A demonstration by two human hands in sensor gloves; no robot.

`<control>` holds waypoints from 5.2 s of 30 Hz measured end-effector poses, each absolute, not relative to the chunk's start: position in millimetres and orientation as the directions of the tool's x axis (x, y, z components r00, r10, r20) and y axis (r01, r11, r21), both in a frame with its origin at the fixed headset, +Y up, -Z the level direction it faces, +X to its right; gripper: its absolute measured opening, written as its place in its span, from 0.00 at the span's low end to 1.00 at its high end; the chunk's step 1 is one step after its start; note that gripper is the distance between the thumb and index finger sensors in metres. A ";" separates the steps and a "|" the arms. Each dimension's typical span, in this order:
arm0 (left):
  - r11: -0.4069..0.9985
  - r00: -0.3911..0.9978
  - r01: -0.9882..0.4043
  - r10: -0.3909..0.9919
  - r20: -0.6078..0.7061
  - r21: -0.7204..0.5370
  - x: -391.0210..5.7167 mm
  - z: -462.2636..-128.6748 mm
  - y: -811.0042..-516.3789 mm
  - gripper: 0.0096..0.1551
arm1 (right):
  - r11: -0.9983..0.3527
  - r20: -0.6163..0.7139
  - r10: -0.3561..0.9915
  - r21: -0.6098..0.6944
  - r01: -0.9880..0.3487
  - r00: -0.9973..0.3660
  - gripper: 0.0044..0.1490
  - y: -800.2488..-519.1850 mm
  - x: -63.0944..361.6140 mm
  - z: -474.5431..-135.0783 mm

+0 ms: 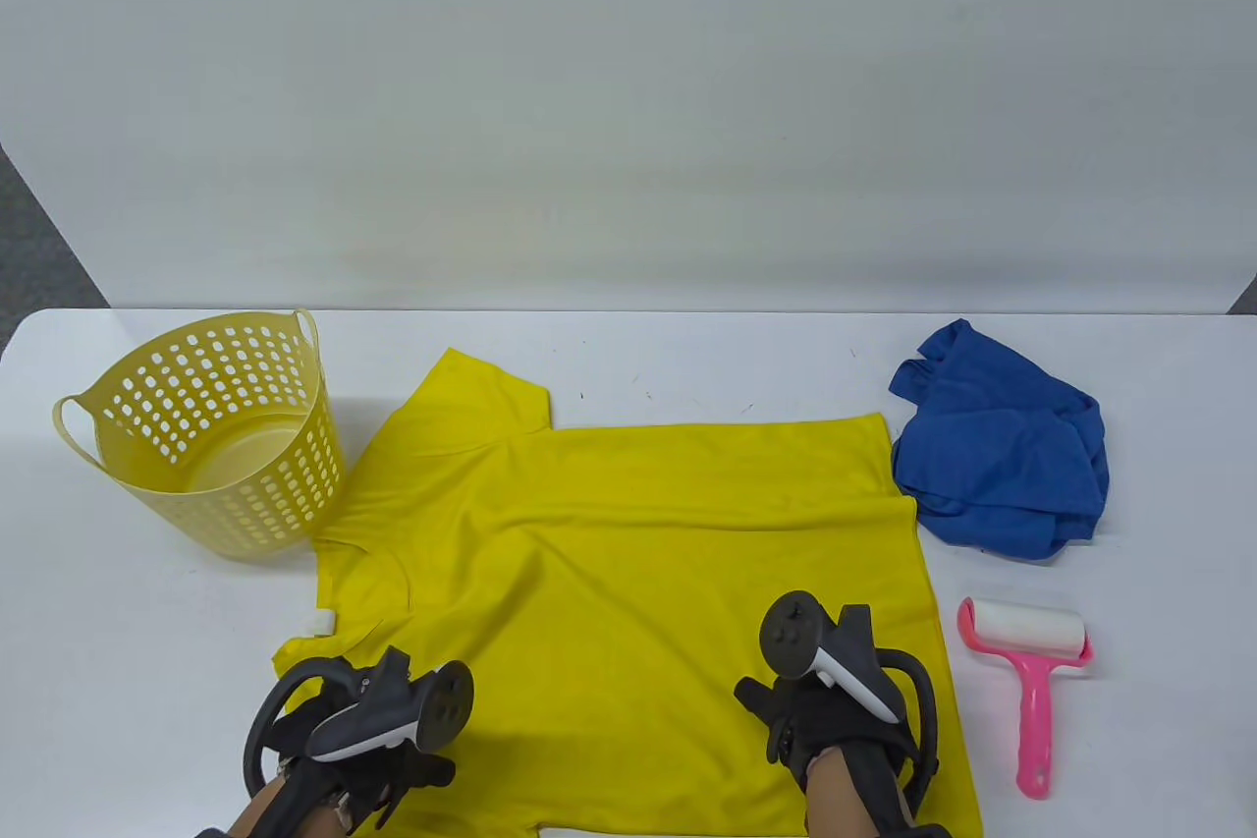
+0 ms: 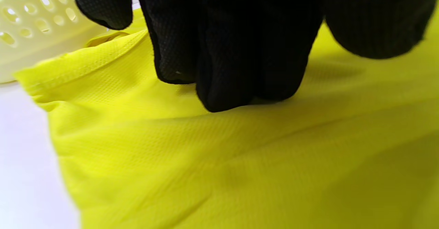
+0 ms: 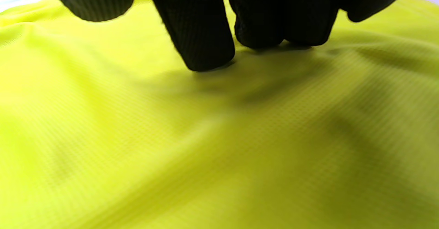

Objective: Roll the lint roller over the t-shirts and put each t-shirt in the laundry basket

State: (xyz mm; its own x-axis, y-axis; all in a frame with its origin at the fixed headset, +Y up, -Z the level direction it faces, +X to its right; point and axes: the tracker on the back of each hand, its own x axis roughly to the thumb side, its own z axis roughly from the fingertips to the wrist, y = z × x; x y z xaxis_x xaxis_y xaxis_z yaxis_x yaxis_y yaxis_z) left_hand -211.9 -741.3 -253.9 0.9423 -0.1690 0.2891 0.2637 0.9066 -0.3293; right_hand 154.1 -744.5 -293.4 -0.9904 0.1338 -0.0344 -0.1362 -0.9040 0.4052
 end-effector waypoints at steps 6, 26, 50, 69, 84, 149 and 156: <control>0.935 0.954 0.242 -0.182 0.237 -0.257 -220.2 -259.7 -743.5 0.53 | -0.915 -0.009 0.081 0.395 -0.078 -0.997 0.52 -755.2 149.9 -297.5; 0.871 0.712 0.374 -0.048 0.701 -0.320 -155.1 -213.1 -754.8 0.72 | -0.828 -0.047 0.117 0.547 -0.124 -0.992 0.55 -781.0 159.5 -301.6; 0.874 0.920 0.290 -0.142 0.366 -0.390 -205.8 -262.1 -771.6 0.69 | -0.828 -0.115 0.133 0.532 -0.174 -0.984 0.56 -783.9 170.0 -303.0; 0.814 0.973 0.189 -0.078 0.218 -0.549 -229.5 -275.1 -781.4 0.73 | -0.806 -0.129 0.130 0.564 -0.180 -0.983 0.56 -782.9 173.1 -301.5; 0.893 0.991 0.015 0.048 0.128 -0.450 -238.9 -283.4 -776.6 0.68 | -0.876 -0.152 0.133 0.445 -0.188 -0.979 0.55 -761.5 173.1 -296.7; 0.802 0.986 0.031 0.073 0.149 -0.597 -243.2 -295.3 -801.3 0.68 | -0.955 -0.328 0.163 0.186 -0.233 -0.930 0.33 -734.5 142.7 -381.9; 0.799 0.986 0.023 0.083 0.147 -0.601 -243.9 -294.7 -801.8 0.68 | -0.923 -0.312 0.192 0.265 -0.279 -0.930 0.33 -725.4 149.6 -373.2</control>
State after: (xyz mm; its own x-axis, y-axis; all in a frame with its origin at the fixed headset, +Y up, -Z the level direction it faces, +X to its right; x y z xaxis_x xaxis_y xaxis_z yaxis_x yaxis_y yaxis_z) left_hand -243.9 -801.8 -294.7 0.9856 0.0828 0.1475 0.0227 0.7992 -0.6006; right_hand 149.6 -725.4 -373.2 -0.9304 0.1919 -0.3123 -0.2792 -0.9230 0.2647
